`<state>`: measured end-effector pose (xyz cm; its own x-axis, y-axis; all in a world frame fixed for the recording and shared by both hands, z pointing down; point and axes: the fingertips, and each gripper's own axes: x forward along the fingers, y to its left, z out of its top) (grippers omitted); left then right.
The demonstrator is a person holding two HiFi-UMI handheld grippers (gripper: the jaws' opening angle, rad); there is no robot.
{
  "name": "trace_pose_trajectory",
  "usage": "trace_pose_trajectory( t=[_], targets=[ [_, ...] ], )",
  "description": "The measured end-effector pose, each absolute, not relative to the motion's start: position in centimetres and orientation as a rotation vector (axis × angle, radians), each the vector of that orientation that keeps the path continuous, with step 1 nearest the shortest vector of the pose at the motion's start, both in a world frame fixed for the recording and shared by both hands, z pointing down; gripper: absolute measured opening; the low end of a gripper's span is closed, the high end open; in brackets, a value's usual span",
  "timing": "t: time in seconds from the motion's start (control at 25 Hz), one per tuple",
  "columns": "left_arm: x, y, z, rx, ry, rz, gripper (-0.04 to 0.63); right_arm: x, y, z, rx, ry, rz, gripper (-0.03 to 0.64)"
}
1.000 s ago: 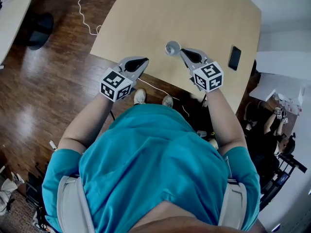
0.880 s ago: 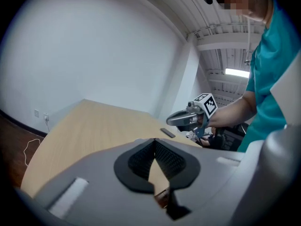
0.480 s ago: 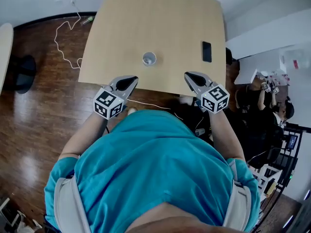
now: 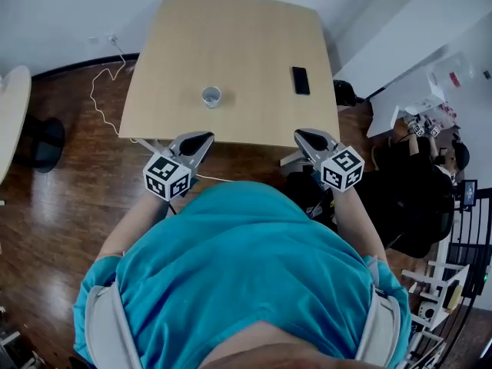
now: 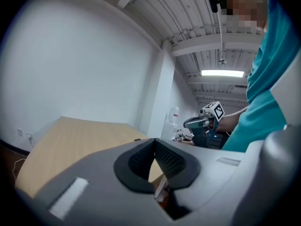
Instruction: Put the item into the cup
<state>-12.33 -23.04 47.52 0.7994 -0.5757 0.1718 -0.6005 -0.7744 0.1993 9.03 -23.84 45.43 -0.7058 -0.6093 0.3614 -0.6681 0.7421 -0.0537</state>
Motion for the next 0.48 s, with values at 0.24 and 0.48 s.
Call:
trace_pose_trajectory(
  t=[0.24, 0.48],
  targets=[
    [-7.4, -15.4, 45.9, 2.719, -1.076, 0.081, 0.005, 14.6, -16.2, 46.7, 0.889, -2.655, 0.184, 0.002],
    [-3.5, -6.7, 44.5, 2.682, -1.150, 0.099, 0.005, 17.9, -9.0, 47.5, 0.802, -2.747, 0.276, 0.002]
  ],
)
